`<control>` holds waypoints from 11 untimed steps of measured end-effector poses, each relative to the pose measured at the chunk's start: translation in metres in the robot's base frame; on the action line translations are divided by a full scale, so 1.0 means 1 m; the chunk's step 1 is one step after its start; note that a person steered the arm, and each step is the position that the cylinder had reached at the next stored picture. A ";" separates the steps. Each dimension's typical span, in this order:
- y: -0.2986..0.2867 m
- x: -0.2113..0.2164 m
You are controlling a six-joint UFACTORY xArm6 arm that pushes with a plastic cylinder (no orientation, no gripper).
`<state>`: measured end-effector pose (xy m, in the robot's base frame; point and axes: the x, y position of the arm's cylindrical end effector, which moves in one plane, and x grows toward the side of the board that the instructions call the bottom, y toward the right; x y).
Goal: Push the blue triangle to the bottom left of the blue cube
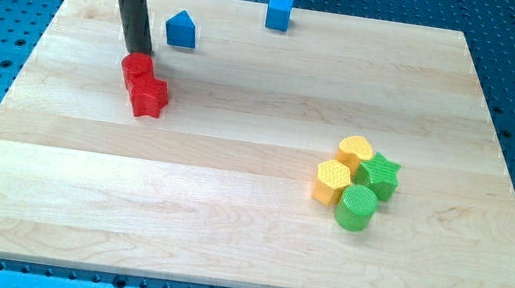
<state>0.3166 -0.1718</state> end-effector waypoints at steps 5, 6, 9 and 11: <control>0.093 -0.021; 0.065 -0.019; 0.128 -0.044; 0.086 -0.003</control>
